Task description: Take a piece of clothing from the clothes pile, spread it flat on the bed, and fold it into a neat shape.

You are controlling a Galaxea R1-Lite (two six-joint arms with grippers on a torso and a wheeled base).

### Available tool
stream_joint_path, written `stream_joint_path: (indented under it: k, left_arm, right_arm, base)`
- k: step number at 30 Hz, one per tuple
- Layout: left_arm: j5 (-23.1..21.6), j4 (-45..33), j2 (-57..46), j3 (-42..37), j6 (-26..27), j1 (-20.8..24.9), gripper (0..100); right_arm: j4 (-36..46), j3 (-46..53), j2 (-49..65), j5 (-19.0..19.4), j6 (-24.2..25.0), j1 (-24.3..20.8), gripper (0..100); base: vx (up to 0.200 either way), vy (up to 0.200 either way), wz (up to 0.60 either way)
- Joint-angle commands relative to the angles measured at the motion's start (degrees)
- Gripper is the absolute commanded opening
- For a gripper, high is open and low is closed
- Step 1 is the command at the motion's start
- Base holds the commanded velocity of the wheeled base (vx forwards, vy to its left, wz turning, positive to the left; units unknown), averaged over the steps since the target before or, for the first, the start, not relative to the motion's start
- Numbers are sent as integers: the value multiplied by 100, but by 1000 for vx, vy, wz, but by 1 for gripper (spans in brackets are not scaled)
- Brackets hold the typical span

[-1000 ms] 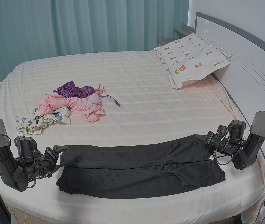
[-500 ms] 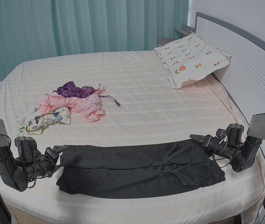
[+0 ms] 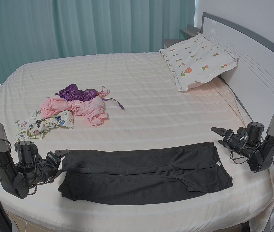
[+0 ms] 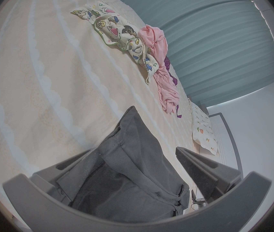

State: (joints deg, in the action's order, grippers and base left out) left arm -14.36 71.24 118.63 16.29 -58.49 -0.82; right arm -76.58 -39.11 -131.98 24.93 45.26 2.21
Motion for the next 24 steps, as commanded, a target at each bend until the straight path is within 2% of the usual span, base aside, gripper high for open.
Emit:
stream_joint_path:
  k: [1, 19, 24]
  left_arm:
    - [12, 4, -24, -3, 4, -6, 100]
    - [56, 48, -173, 15, 127, 38, 100]
    - [47, 48, -200, 15, 119, 29, 100]
  right_arm:
    - [-6, 17, 137, 12, 70, 25, 100]
    - [-76, 140, 190, 38, 149, -54, 100]
    - [-147, 219, 497, 56, 202, -54, 100]
  base:
    - [0, 0, 0]
    - [0, 0, 0]
    - [0, 200, 0]
